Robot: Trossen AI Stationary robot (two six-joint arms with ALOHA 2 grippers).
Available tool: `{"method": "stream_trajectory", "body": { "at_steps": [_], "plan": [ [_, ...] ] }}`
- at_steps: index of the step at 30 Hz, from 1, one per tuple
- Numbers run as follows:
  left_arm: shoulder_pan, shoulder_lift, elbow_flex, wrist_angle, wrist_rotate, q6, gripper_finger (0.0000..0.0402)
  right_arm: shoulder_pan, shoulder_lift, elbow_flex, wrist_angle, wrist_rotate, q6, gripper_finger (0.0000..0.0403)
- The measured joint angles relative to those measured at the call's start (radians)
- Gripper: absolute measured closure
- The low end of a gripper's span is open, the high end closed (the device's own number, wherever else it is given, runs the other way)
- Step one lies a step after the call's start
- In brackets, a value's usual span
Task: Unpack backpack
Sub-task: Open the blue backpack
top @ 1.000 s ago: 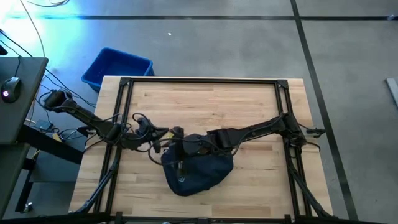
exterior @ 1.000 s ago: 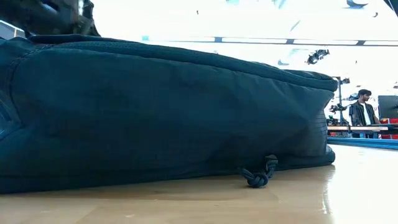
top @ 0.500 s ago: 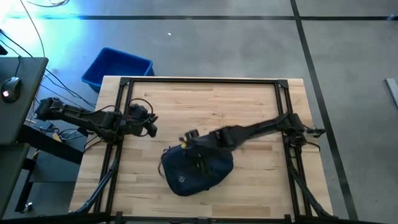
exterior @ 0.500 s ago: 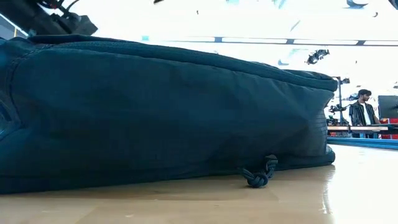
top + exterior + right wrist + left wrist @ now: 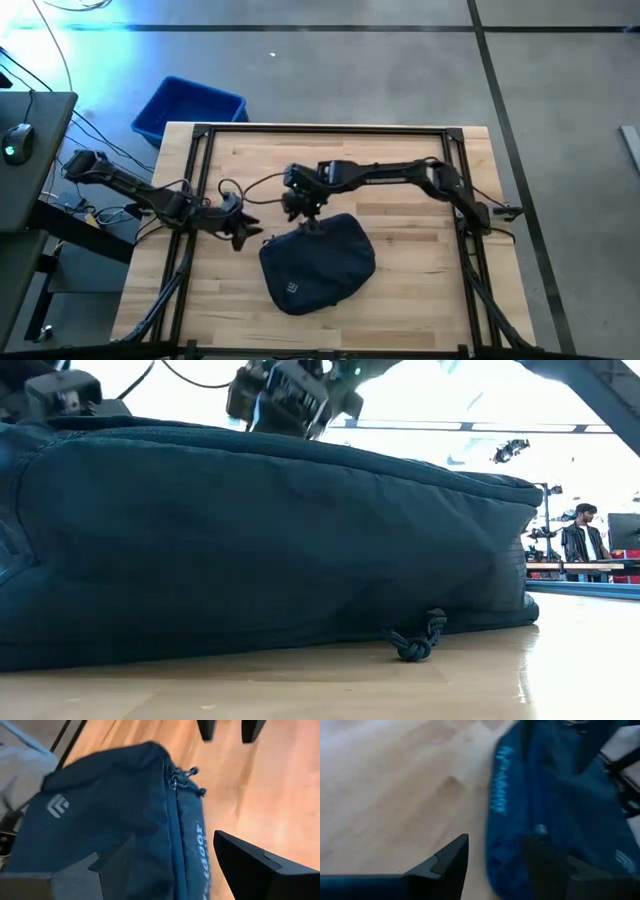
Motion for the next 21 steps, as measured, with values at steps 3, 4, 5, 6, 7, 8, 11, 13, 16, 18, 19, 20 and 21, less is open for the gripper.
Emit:
{"method": "stream_trajectory", "body": {
  "at_steps": [3,4,5,6,7,8,11,13,16,18,19,20,21],
  "plan": [
    [-0.023,-0.005,-0.006,-0.008,-0.024,-0.025,0.0232,0.002,0.031,0.000,0.021,-0.002,-0.016,0.0139],
    [-0.030,-0.004,-0.006,-0.009,-0.030,-0.040,0.0232,0.002,0.042,0.000,0.024,-0.004,-0.017,0.0138],
    [-0.037,-0.004,-0.006,-0.014,-0.036,-0.053,0.0231,0.003,0.052,0.000,0.027,-0.004,-0.017,0.0136],
    [-0.044,-0.003,-0.006,-0.009,-0.045,-0.057,0.0231,0.004,0.063,0.000,0.024,-0.005,-0.018,0.0136],
    [-0.049,0.000,-0.006,-0.004,-0.058,-0.057,0.0231,0.006,0.073,0.000,0.018,-0.009,-0.026,0.0135],
    [-0.055,0.002,-0.006,-0.005,-0.072,-0.058,0.0231,0.006,0.083,0.000,0.007,-0.008,-0.038,0.0135],
    [-0.069,0.011,-0.006,-0.011,-0.095,-0.060,0.0231,0.015,0.115,0.001,0.010,-0.009,-0.051,0.0142],
    [-0.075,0.018,-0.006,-0.015,-0.108,-0.072,0.0231,0.024,0.133,0.001,0.015,0.000,-0.060,0.0163],
    [-0.086,0.038,-0.005,-0.015,-0.109,-0.084,0.0231,0.047,0.139,0.001,0.018,0.085,-0.077,0.0230],
    [-0.102,0.051,-0.006,-0.028,-0.103,-0.094,0.0231,0.063,0.134,0.002,0.022,0.179,-0.100,0.0294],
    [-0.110,0.060,-0.006,-0.024,-0.106,-0.105,0.0231,0.072,0.126,0.003,0.024,0.239,-0.104,0.0328],
    [-0.117,0.072,-0.006,-0.022,-0.115,-0.118,0.0231,0.080,0.119,0.003,0.025,0.296,-0.108,0.0362],
    [-0.125,0.082,-0.006,-0.027,-0.125,-0.133,0.0231,0.088,0.112,0.002,0.023,0.343,-0.113,0.0381]
  ]
}}
